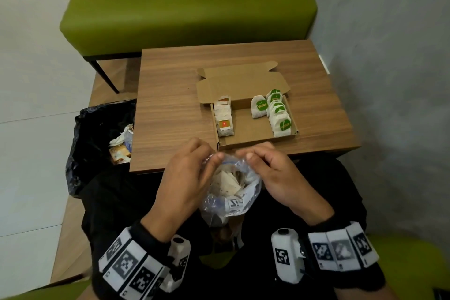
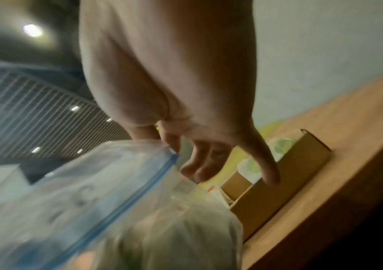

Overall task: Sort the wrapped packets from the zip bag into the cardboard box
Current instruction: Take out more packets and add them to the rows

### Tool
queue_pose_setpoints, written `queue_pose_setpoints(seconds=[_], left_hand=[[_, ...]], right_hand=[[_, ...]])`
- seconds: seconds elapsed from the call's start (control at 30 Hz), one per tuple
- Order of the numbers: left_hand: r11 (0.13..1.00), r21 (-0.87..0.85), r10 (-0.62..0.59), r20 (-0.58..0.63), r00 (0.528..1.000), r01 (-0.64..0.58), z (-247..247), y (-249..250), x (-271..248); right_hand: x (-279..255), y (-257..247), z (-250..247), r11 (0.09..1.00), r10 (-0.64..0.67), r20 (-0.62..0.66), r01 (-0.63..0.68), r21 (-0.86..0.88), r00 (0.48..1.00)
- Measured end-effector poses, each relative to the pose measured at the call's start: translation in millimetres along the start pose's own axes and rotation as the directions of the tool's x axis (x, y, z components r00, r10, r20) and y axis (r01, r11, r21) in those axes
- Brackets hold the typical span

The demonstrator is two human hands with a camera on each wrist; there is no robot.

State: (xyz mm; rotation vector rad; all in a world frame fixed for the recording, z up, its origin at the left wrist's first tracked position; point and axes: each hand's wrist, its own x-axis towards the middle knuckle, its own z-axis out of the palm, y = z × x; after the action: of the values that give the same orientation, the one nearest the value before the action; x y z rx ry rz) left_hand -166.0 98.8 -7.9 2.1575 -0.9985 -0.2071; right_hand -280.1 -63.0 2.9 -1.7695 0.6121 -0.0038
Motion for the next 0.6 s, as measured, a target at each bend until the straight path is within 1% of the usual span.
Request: queue_pose_setpoints(seconds=[0.07, 0.13, 0.17, 0.23, 0.3, 0.33, 0.43, 0.5, 0.53, 0.57, 0.6], left_hand=[[0.993, -0.085, -0.08, -0.024, 0.997, 0.078, 0, 1, 0], [0.976, -0.183, -0.131, -0.045, 0.99, 0.12, 0, 4, 1], [0.959, -0.247, -0.151, -0.037, 0.988, 0.137, 0, 5, 1], [0.898, -0.409, -0.181, -0.002, 0.984, 0.164, 1, 10, -1], [0.808, -0.551, -0.232, 0.031, 0.972, 0.21, 1, 15, -2], [0.771, -0.592, -0.268, 0.035, 0.963, 0.236, 1, 15, -3], [0.675, -0.669, -0.387, 0.038, 0.921, 0.311, 4, 11, -4], [0.602, -0.7, -0.454, 0.097, 0.886, 0.385, 4, 11, -4], [0.602, -0.684, -0.458, 0.128, 0.88, 0.413, 4, 12, -3], [0.639, -0.643, -0.441, 0.144, 0.886, 0.422, 5, 12, -2], [0.716, -0.569, -0.404, 0.134, 0.905, 0.404, 5, 12, -3]], right_hand=[[-6, 1, 1, 0.977, -0.114, -0.114, 0.091, -0.195, 0.987], [-9, 2, 3, 0.906, -0.236, -0.151, 0.161, -0.392, 0.96], [-9, 3, 4, 0.876, -0.276, -0.165, 0.178, -0.448, 0.947], [-5, 6, 7, 0.854, -0.32, -0.195, 0.193, -0.484, 0.927], [-2, 9, 12, 0.868, -0.321, -0.201, 0.203, -0.453, 0.926], [-1, 10, 14, 0.886, -0.31, -0.202, 0.205, -0.415, 0.929], [3, 7, 15, 0.969, -0.208, -0.22, 0.17, -0.178, 0.953], [7, 3, 14, 0.991, -0.133, -0.206, 0.131, -0.022, 0.969], [8, 1, 14, 0.993, -0.098, -0.186, 0.108, 0.041, 0.978], [9, 0, 14, 0.993, -0.075, -0.163, 0.089, 0.082, 0.984], [10, -1, 14, 0.993, -0.066, -0.142, 0.079, 0.086, 0.988]])
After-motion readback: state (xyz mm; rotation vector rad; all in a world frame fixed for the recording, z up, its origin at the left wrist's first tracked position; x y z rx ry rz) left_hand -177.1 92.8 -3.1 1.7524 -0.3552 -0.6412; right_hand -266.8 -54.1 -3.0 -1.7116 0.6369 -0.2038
